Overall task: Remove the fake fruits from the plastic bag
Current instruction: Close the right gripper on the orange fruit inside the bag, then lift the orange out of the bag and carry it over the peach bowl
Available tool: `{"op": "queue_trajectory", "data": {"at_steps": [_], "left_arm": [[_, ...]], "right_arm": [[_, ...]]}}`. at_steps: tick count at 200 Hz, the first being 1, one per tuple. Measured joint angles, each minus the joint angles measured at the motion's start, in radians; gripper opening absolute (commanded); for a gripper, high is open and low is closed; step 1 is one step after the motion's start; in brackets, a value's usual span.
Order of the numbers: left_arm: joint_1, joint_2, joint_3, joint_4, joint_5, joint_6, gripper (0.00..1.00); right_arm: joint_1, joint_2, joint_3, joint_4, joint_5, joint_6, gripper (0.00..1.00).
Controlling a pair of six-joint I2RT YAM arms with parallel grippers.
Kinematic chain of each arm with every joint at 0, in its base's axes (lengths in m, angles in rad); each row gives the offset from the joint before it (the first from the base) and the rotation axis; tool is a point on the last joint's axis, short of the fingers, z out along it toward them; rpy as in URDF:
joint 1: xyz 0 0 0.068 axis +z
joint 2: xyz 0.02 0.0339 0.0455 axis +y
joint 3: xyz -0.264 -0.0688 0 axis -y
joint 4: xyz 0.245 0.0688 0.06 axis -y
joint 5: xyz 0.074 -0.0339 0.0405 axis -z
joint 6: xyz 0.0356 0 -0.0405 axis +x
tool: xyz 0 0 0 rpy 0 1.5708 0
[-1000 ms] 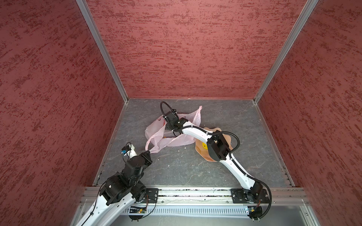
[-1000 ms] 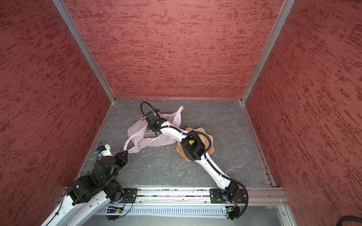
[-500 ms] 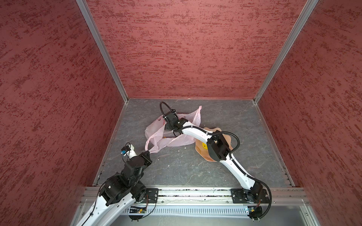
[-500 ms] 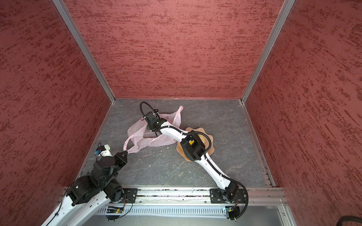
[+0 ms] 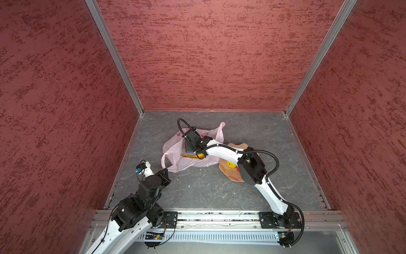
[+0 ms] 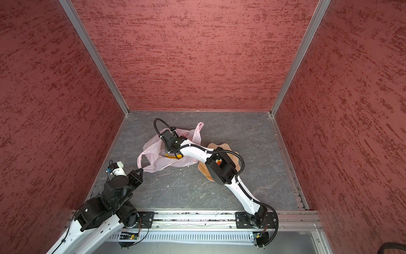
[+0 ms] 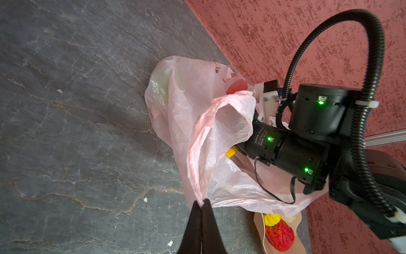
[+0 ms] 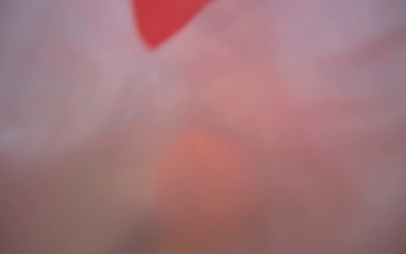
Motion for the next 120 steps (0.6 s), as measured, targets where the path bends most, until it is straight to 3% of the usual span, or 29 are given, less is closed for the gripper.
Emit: {"op": "queue_trajectory", "data": {"at_steps": [120], "left_arm": [[0.000,0.000,0.004,0.034,-0.008,0.045,0.00]], "right_arm": [[0.038,-0.304,-0.265,0.048,-0.027,-0.044,0.30]]}}
